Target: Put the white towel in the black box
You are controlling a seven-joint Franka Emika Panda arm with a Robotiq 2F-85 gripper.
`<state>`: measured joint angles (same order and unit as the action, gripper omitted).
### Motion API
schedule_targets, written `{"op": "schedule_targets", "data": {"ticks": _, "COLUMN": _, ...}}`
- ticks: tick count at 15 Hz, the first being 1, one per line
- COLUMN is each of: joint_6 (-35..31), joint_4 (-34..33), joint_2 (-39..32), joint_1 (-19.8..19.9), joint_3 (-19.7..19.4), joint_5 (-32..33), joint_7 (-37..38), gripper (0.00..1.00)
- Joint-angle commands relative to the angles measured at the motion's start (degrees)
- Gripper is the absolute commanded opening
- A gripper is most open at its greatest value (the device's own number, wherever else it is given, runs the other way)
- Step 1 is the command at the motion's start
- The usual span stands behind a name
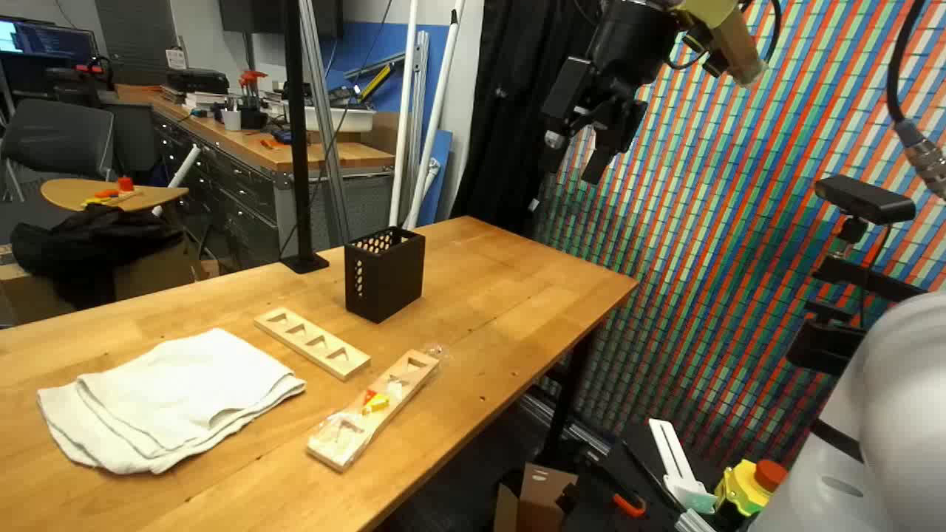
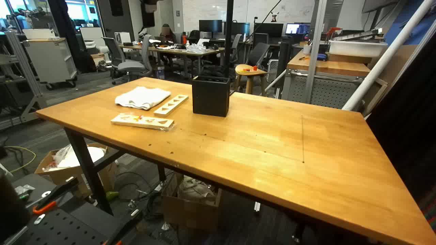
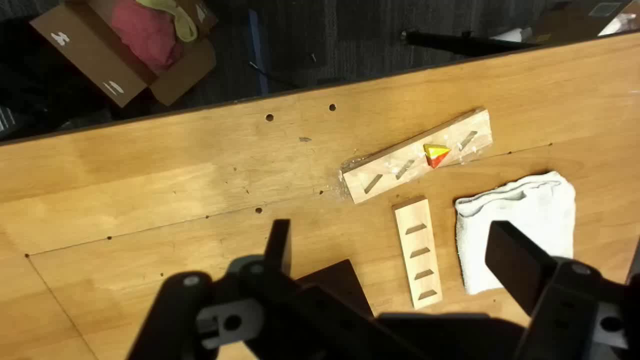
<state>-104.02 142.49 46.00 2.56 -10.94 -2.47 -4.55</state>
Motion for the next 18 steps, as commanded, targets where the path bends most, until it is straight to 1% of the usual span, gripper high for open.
{"op": "schedule_targets", "data": {"ticks": 1, "joint_6": 0.18, "joint_4": -0.49, "joint_2": -0.22, "joint_1": 1.07, "joint_3": 0.76, "joint_5": -0.65, "joint_7": -0.64, "gripper": 1.0}}
{"op": "schedule_targets", "data": {"ticks": 11, "joint_6": 0.1, "joint_4": -1.22, "joint_2": 0.21, "joint_1": 1.05, "joint_3": 0.73, "joint_5": -0.65, "joint_7": -0.64, "gripper": 1.0}}
{"op": "schedule_targets", "data": {"ticks": 13, "joint_6": -0.16, "joint_4": -1.8, "joint_2": -1.15, "joint_1": 0.44, "joint_3": 1.73, "joint_5": -0.68, "joint_7": -0.31, "gripper": 1.0}}
{"op": "schedule_targets", "data": {"ticks": 15, "joint_6": -0.53, "joint_4": -2.83, "joint_2": -3.14, "joint_1": -0.36, "joint_3": 3.52, "joint_5": -0.49, "joint_7": 0.16, "gripper": 1.0}}
{"op": "schedule_targets", "data": {"ticks": 18, "joint_6": -1.99, "joint_4": -5.0, "joint_2": -7.26, "joint_1": -1.83, "joint_3": 7.52, "joint_5": 0.02, "joint_7": 1.19, "gripper": 1.0}}
